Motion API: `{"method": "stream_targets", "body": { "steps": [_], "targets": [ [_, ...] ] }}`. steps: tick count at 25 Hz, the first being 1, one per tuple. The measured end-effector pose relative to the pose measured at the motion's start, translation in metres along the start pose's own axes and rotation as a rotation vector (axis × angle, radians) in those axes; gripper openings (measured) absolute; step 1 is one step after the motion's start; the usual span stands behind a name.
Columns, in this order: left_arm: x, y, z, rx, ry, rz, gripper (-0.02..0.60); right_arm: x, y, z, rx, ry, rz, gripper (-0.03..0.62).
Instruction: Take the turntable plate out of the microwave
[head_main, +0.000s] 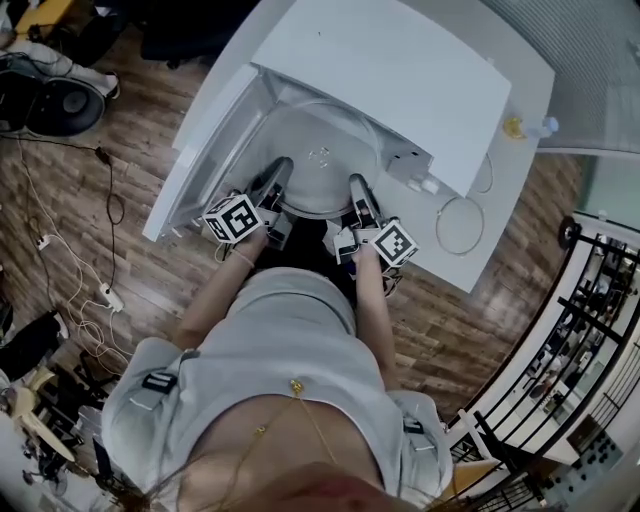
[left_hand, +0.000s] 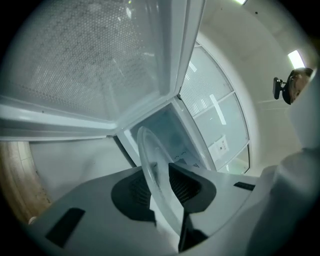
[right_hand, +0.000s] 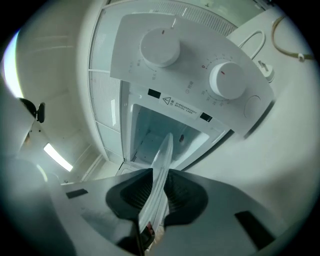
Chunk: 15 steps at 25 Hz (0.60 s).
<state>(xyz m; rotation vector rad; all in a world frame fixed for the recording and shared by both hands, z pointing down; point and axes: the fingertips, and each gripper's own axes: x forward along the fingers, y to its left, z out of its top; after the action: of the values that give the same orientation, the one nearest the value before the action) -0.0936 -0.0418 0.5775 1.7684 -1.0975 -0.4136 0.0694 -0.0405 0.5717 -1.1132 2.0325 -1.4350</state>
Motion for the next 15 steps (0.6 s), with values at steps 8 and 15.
{"method": "stream_targets", "body": {
  "steps": [8, 15],
  "targets": [
    [-0.028, -0.021, 0.003, 0.023, 0.026, -0.057, 0.104, -0.022, 0.033, -0.013, -0.058, -0.041, 0.008, 0.08],
    [-0.05, -0.046, 0.004, 0.025, 0.029, -0.09, 0.104, -0.045, 0.06, -0.018, -0.068, -0.058, 0.013, 0.08]
  ]
}}
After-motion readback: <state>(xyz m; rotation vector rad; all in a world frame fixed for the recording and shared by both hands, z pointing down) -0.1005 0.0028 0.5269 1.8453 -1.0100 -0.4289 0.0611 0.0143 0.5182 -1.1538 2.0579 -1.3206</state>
